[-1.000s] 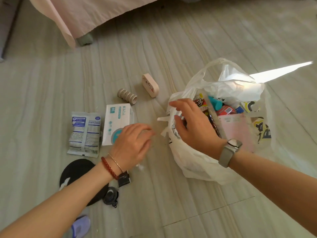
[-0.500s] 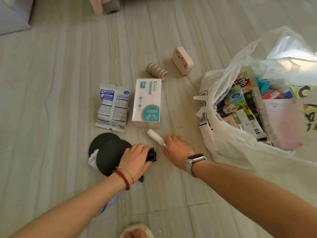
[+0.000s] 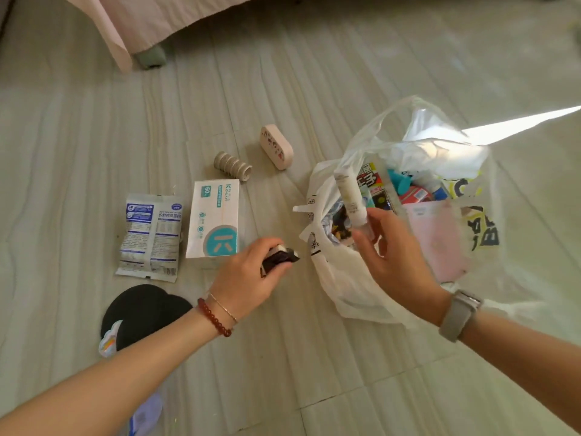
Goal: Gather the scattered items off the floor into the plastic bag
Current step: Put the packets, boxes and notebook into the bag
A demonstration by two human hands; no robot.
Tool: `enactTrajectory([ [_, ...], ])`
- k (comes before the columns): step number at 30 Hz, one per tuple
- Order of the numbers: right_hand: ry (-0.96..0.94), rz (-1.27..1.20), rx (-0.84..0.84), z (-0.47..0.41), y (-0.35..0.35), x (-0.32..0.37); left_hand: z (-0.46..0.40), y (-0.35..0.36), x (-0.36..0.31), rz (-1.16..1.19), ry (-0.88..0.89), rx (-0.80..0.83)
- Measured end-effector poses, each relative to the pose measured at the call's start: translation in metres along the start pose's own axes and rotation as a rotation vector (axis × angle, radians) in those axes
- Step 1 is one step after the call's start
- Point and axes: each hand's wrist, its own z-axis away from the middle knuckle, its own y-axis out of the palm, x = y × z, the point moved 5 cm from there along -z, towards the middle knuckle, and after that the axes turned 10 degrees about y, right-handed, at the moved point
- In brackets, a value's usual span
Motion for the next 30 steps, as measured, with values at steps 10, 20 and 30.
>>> enactTrajectory([
  [10, 0.493, 0.225, -0.169, -0.037, -0.078, -0.107, -0.149, 0.034, -0.098, 0.449, -0.070, -0.258],
  [20, 0.467, 0.293, -0.167, -0.036, -0.090, -0.103, -0.169, 0.040, -0.100, 0.551, -0.078, -0.220],
  [30, 0.387, 0.620, -0.050, -0.030, -0.068, -0.095, -0.116, 0.107, -0.076, -0.357, 0.196, 0.565],
])
